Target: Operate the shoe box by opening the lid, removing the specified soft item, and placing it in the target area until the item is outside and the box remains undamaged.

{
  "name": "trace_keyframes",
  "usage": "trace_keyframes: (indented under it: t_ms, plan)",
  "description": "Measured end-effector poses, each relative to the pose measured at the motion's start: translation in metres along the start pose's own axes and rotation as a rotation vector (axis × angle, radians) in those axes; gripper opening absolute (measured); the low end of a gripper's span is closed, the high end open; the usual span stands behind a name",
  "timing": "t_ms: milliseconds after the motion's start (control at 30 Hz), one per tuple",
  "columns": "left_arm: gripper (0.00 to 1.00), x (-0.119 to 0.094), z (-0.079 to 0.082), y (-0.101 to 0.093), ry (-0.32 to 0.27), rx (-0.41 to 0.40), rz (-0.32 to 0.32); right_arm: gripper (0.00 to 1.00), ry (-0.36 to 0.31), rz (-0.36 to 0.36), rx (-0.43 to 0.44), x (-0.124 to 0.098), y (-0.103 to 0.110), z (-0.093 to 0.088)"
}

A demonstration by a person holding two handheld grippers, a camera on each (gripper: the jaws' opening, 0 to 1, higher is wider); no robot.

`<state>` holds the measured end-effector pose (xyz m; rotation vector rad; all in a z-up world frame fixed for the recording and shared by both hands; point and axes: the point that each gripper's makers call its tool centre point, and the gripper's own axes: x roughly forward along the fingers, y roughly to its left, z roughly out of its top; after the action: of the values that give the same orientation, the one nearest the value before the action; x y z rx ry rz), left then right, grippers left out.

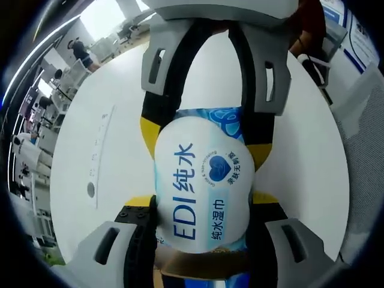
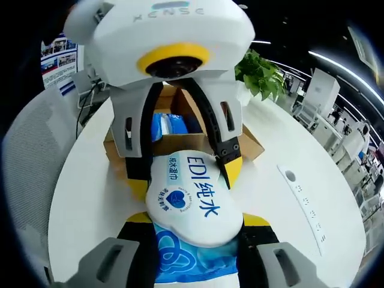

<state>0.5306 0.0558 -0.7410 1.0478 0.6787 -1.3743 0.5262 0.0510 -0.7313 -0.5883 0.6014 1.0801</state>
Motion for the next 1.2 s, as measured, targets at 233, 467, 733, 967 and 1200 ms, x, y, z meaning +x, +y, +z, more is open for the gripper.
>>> trace_keyframes:
  t_ms: [233, 467, 733, 967, 1200]
  plan:
    - [0.6, 0.007, -0.006, 0.0, 0.008, 0.002, -0.007, 0.47, -0.002, 0.003, -0.003, 0.008, -0.001, -0.004]
    - [0.6, 0.011, -0.012, 0.001, 0.008, 0.001, -0.006, 0.47, -0.003, 0.005, -0.01, 0.013, 0.0, -0.005]
    - [0.6, 0.018, -0.016, -0.001, 0.008, 0.01, -0.005, 0.48, -0.004, 0.004, -0.018, 0.019, 0.002, -0.009]
    - [0.6, 0.021, -0.016, -0.001, -0.009, 0.018, -0.004, 0.48, -0.022, 0.006, -0.018, 0.021, 0.002, -0.013]
    - [0.61, 0.022, -0.014, -0.002, -0.023, 0.015, -0.014, 0.5, -0.022, 0.021, -0.012, 0.022, 0.003, -0.018]
